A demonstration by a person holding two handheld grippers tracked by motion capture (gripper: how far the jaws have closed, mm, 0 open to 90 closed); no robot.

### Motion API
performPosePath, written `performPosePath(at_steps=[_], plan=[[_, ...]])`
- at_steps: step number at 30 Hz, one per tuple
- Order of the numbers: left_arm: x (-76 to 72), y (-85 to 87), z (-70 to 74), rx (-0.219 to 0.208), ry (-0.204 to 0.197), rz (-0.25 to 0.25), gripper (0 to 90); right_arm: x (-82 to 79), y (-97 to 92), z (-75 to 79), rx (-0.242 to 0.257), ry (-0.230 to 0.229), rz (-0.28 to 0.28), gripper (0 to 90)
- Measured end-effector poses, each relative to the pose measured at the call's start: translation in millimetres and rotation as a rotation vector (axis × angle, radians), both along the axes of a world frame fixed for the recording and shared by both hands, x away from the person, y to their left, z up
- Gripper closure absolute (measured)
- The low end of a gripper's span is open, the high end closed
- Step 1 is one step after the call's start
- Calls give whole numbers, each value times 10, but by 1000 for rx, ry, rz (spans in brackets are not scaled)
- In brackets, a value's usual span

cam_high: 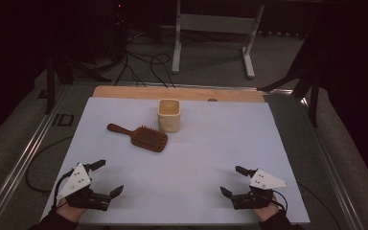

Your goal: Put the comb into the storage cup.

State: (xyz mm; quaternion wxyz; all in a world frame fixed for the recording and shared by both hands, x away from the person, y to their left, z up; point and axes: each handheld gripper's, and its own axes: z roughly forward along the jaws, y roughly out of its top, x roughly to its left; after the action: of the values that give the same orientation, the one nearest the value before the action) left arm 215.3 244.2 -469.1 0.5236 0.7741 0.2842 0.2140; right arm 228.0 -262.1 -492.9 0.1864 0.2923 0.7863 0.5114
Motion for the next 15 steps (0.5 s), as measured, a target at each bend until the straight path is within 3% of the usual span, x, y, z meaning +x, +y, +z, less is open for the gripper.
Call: performPosePath(at_steps=[9, 15], plan=[[36, 23, 136, 35, -1, -7, 1, -13, -8, 23, 8, -6, -6, 93], [115, -2, 312, 55, 33, -27, 1, -12, -8, 27, 12, -9, -2, 93]])
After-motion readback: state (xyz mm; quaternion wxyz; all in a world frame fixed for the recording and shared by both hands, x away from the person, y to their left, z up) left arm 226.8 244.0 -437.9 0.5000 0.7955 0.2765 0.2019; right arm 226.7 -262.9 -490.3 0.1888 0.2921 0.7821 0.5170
